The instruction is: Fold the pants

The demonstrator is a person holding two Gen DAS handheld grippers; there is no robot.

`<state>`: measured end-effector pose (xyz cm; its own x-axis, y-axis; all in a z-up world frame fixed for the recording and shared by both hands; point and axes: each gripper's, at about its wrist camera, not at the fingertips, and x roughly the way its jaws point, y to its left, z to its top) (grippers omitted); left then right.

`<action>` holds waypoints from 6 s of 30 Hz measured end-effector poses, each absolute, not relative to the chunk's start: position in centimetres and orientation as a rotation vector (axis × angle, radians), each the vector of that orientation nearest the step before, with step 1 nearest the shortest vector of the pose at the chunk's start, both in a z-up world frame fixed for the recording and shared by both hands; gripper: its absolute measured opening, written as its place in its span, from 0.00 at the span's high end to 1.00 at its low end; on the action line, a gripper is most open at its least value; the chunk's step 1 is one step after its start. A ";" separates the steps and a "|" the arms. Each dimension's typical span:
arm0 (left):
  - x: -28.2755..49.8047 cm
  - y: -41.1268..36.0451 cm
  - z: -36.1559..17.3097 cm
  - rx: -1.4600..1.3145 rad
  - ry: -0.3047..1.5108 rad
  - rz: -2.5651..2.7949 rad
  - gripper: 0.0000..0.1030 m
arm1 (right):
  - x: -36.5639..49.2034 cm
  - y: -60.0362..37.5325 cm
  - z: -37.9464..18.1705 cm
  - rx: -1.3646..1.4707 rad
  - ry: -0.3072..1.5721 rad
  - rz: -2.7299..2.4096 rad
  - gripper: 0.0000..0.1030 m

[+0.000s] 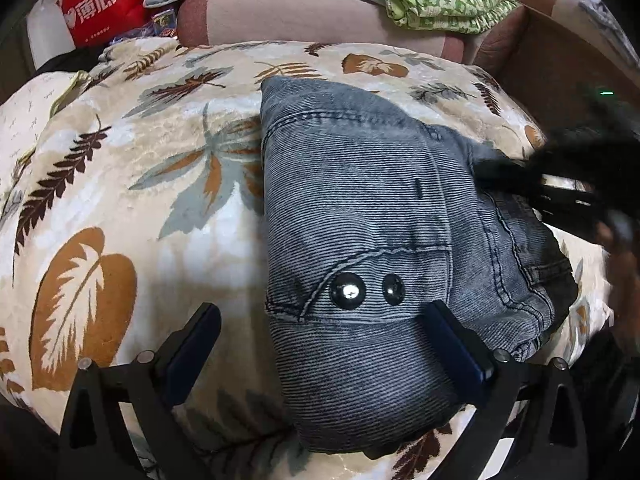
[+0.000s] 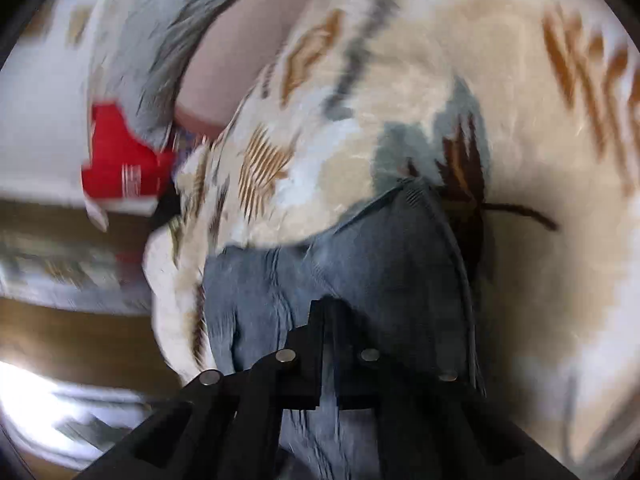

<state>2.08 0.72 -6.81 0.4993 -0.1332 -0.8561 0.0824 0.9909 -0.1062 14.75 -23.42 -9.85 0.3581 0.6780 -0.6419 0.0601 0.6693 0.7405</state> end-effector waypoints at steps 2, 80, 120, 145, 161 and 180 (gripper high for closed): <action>2.2 0.8 -6.9 -0.060 1.044 -0.132 0.00 | 12.8 -22.8 -8.3 0.655 1.155 0.454 0.89; 1.9 2.8 -7.4 -0.130 1.018 -0.175 0.00 | 21.5 -6.8 -8.2 -0.169 1.333 0.373 0.38; 0.8 2.8 -5.6 -0.018 1.012 -0.053 0.00 | 14.8 -20.8 -3.2 -0.074 0.912 0.168 0.11; 0.5 2.6 -6.0 -0.027 0.995 -0.050 0.00 | 9.8 -21.1 -4.4 -0.116 0.903 0.137 0.10; 0.0 -0.1 -5.7 0.051 0.994 -0.081 0.01 | 5.4 -20.4 -9.1 -0.218 0.956 0.123 0.02; 0.2 0.2 -5.8 0.039 1.004 -0.089 0.00 | 4.9 -21.4 -9.5 -0.187 0.996 0.113 0.00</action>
<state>0.21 0.17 -5.79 0.5336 -0.0567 -0.8438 0.0930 0.9956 -0.0081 4.94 -21.39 -9.48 0.5393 0.0094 -0.8420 -0.1800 0.9781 -0.1043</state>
